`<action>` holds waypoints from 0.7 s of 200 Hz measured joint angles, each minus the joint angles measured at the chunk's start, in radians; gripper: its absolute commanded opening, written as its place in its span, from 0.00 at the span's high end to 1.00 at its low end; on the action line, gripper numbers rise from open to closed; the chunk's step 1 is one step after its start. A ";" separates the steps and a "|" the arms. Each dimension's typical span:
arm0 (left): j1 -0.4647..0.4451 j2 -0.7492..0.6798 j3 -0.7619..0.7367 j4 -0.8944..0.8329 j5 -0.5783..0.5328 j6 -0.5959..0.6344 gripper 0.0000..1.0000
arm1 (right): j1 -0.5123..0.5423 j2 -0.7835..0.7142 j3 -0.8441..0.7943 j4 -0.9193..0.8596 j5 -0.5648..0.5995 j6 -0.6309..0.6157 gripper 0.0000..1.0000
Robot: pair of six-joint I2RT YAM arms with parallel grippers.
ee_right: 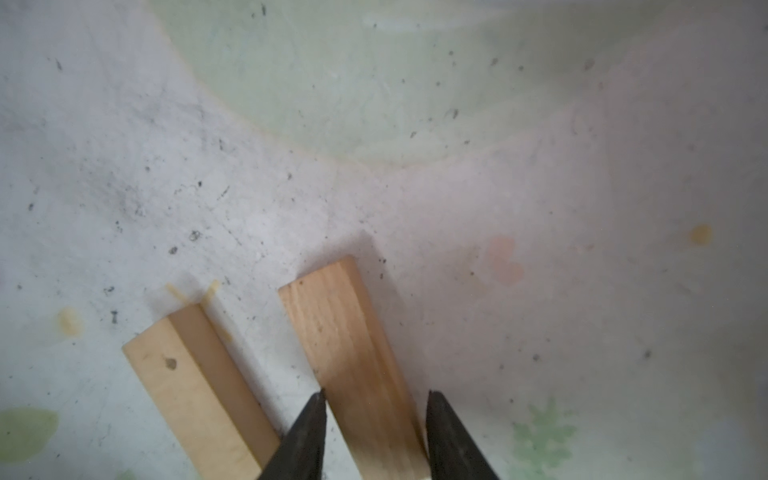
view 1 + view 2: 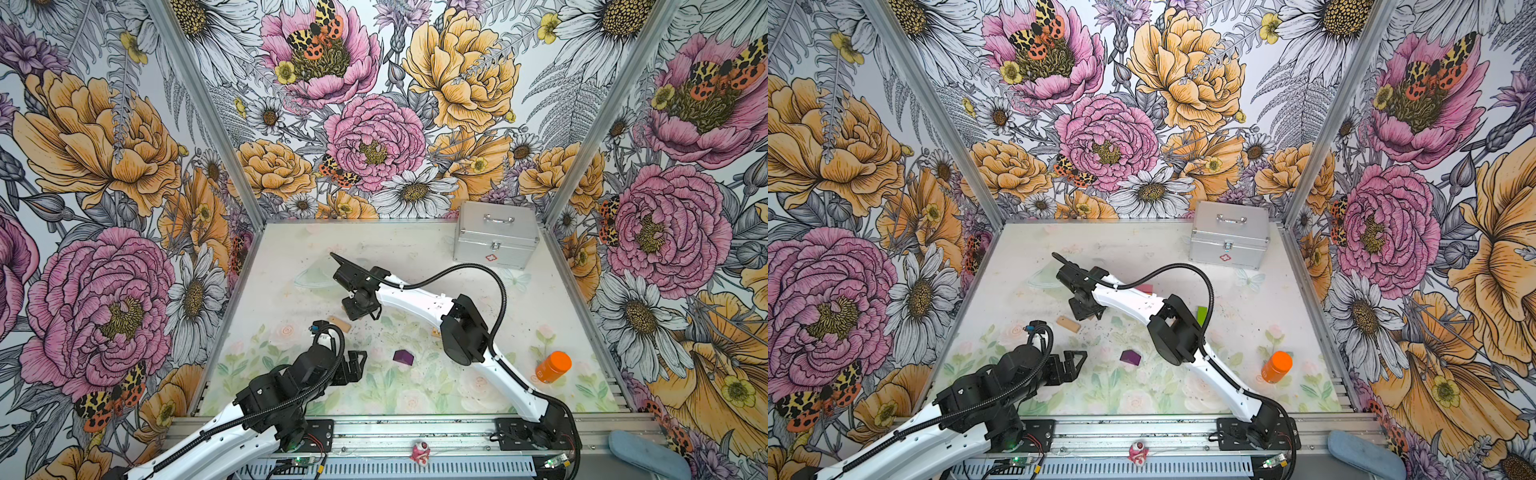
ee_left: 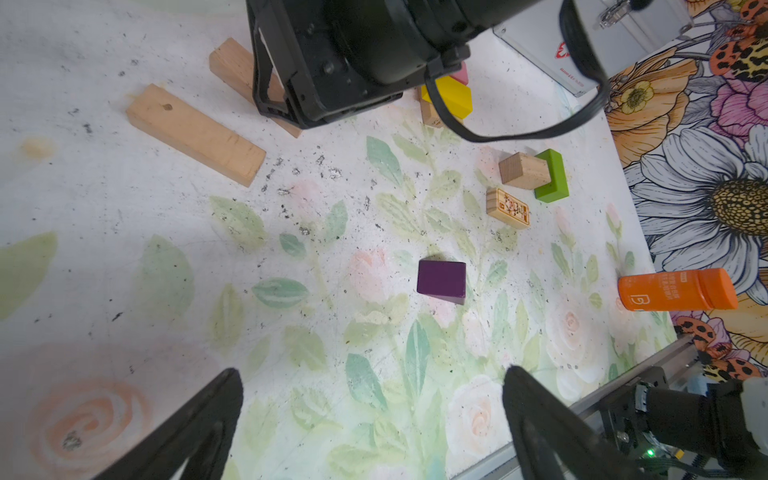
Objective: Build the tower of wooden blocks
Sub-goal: 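Lower the right gripper and close it on one loose wooden bar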
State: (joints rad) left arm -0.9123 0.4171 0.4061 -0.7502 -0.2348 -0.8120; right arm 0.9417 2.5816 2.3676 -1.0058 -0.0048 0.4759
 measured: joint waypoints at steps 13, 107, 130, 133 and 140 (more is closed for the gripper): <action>0.000 0.006 0.002 0.000 0.000 0.000 0.01 | 0.001 0.005 0.002 0.000 0.001 -0.004 0.63; 0.000 0.050 0.037 0.000 -0.006 0.002 0.01 | 0.000 0.006 0.005 -0.006 0.042 -0.013 0.84; 0.000 0.064 0.053 0.000 -0.008 0.010 0.01 | -0.003 0.003 0.005 -0.010 0.047 -0.005 0.84; 0.000 0.066 0.055 0.000 -0.008 0.011 0.01 | -0.003 0.003 0.005 -0.012 0.049 -0.003 0.84; 0.002 0.071 0.061 0.000 -0.008 0.014 0.01 | -0.005 0.001 0.005 -0.015 0.053 -0.002 0.85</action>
State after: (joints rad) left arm -0.9104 0.4877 0.4675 -0.7506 -0.2432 -0.7982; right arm 0.9363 2.5824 2.3722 -1.0206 0.0479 0.4736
